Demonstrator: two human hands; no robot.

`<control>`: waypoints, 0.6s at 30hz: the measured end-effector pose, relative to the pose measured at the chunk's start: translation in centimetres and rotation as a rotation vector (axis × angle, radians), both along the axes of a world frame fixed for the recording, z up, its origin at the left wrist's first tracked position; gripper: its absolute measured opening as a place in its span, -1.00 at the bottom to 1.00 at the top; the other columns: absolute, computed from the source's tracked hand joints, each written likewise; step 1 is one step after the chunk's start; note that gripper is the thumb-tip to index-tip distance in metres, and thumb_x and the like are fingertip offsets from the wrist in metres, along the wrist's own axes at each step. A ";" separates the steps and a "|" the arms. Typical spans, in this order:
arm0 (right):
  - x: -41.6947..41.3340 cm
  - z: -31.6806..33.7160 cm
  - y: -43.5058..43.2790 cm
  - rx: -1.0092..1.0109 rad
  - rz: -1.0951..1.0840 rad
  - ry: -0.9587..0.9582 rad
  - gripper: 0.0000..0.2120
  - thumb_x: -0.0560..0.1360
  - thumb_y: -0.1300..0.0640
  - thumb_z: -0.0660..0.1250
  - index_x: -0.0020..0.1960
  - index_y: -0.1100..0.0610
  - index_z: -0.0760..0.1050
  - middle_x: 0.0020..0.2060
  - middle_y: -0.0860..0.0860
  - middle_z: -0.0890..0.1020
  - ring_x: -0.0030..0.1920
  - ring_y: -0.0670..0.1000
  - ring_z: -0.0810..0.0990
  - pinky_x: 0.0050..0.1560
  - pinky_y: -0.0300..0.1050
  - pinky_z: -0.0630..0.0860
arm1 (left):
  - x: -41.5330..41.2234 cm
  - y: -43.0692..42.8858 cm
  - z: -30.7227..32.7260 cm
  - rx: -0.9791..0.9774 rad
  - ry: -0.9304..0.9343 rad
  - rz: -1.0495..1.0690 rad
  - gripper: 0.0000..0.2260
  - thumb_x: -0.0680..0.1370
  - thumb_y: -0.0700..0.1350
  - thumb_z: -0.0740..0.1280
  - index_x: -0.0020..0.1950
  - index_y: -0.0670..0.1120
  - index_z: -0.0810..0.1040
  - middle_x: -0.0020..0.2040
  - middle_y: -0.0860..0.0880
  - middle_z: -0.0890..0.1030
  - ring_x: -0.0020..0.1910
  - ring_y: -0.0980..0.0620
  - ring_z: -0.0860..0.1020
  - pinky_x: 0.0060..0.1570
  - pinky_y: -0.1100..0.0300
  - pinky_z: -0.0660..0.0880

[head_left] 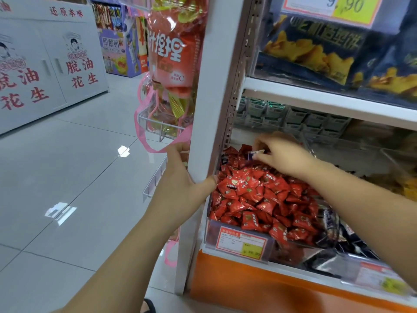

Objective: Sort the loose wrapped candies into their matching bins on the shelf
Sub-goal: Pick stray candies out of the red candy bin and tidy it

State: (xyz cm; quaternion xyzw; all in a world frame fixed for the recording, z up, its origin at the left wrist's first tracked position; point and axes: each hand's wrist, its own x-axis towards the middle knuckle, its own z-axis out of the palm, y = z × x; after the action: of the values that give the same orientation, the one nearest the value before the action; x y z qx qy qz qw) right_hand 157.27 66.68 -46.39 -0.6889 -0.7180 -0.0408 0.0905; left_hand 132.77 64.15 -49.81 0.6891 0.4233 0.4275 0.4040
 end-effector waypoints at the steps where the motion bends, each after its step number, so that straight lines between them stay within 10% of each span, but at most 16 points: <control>1: 0.0 0.2 -1.1 0.062 -0.023 0.100 -0.82 0.51 0.07 0.33 0.10 0.05 0.47 -0.12 -0.08 0.50 -0.06 -0.02 0.51 -0.12 -0.20 0.35 | 0.1 -0.1 0.0 0.002 -0.006 0.006 -0.47 0.44 -0.07 0.42 0.18 0.15 0.12 0.00 0.30 0.39 -0.10 0.34 0.50 -0.24 0.48 0.41; 8: 2.8 -0.5 -9.5 0.477 -0.293 0.343 -0.71 0.57 0.12 0.19 0.25 0.13 0.51 0.11 0.08 0.59 0.13 0.11 0.52 0.15 -0.07 0.40 | 0.8 -1.4 -0.4 0.045 -0.049 0.051 -0.50 0.46 -0.13 0.39 0.17 0.15 0.12 0.02 0.25 0.42 -0.02 0.25 0.50 -0.11 0.29 0.42; 13: 5.5 -0.9 -12.3 0.351 -0.504 0.164 -0.65 0.59 0.05 0.15 0.32 0.12 0.44 0.17 0.22 0.53 0.21 0.27 0.43 0.23 0.18 0.38 | 1.1 -1.7 -0.7 0.060 -0.050 0.074 -0.48 0.45 -0.15 0.39 0.18 0.14 0.11 0.02 0.17 0.44 0.01 0.08 0.53 -0.07 0.22 0.41; 18: 1.6 0.8 -9.1 0.309 -0.237 0.154 -0.71 0.54 0.07 0.24 0.23 0.10 0.52 0.10 0.14 0.61 0.14 0.18 0.53 0.21 0.06 0.43 | 1.3 -1.6 -0.8 0.064 -0.047 0.095 -0.48 0.44 -0.14 0.40 0.17 0.15 0.12 0.01 0.22 0.44 -0.01 0.08 0.52 -0.02 0.17 0.38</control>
State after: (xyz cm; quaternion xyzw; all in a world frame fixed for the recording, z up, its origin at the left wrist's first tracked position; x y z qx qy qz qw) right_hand 158.83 57.56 -45.61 -0.7477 -0.6080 -0.1081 0.2440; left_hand 134.02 62.50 -50.63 0.6705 0.4321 0.4756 0.3708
